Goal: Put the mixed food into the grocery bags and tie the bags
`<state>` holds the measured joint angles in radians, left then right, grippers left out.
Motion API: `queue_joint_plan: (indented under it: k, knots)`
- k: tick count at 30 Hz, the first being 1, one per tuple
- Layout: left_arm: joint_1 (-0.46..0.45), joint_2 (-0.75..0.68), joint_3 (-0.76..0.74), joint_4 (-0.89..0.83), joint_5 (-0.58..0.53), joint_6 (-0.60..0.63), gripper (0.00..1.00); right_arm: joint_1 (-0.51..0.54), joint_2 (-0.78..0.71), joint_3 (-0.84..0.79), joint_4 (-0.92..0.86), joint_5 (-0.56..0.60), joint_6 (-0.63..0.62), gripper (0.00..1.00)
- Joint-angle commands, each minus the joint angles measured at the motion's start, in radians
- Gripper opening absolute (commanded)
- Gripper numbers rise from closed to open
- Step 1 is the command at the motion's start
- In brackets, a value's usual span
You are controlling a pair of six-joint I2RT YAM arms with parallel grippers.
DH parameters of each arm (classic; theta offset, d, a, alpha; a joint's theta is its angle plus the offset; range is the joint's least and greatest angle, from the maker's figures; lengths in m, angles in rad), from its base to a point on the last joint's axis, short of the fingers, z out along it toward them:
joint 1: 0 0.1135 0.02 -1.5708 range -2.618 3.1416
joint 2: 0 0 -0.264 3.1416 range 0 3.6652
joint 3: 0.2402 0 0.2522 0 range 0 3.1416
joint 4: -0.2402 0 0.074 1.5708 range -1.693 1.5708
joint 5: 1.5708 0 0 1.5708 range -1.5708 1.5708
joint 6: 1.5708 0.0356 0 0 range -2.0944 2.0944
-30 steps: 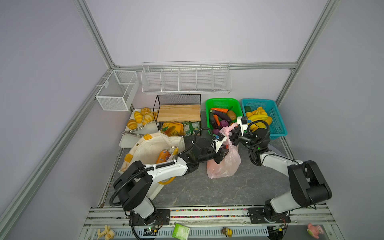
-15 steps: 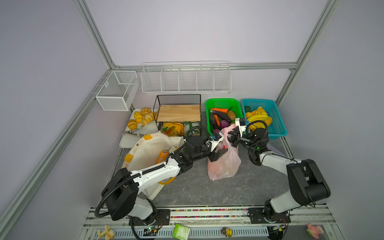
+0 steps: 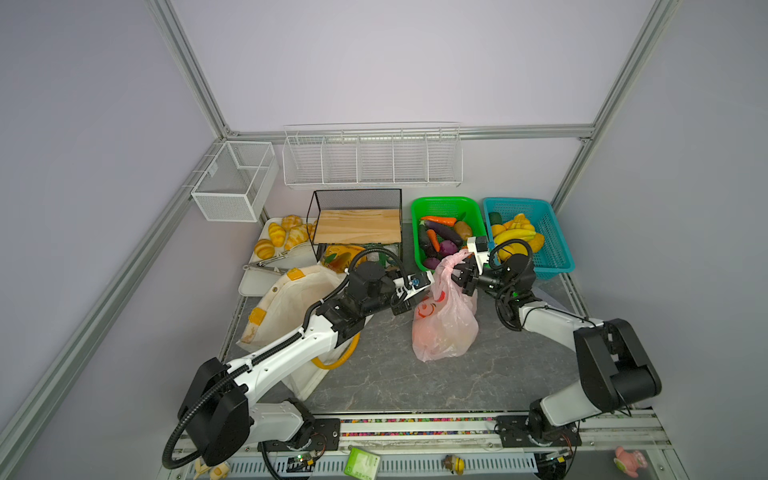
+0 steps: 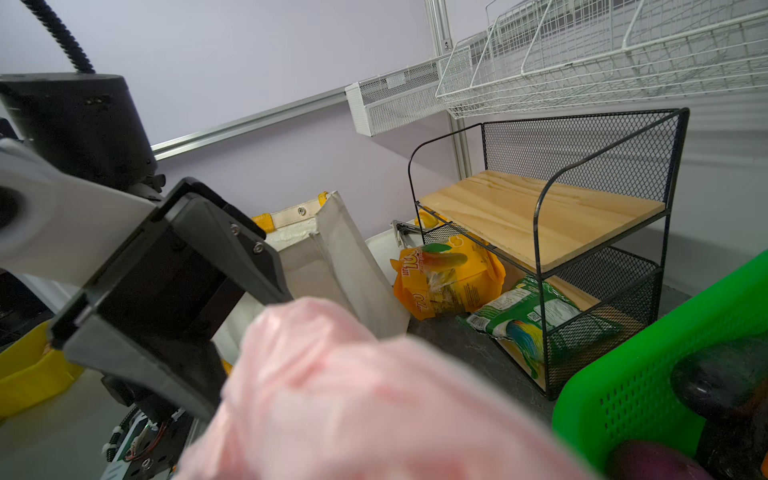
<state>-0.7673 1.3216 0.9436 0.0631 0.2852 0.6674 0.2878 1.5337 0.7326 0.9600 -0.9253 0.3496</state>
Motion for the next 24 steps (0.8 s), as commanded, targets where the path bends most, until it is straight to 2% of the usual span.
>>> queue_joint_plan:
  k: [1,11,18,24]
  knots:
    - [0.017,0.053,0.076,-0.015,0.016,0.188,0.44,0.01,-0.029,0.024,-0.004,-0.022,-0.028,0.07]
    - [0.017,0.204,0.238,-0.067,0.066,0.256,0.43,0.019,-0.042,0.03,-0.065,-0.014,-0.069,0.07]
    - [0.016,0.224,0.252,-0.075,0.148,0.271,0.42,0.02,-0.058,0.033,-0.108,-0.006,-0.1,0.07]
    - [0.016,0.218,0.246,-0.066,0.146,0.278,0.36,0.021,-0.059,0.033,-0.122,-0.004,-0.109,0.07]
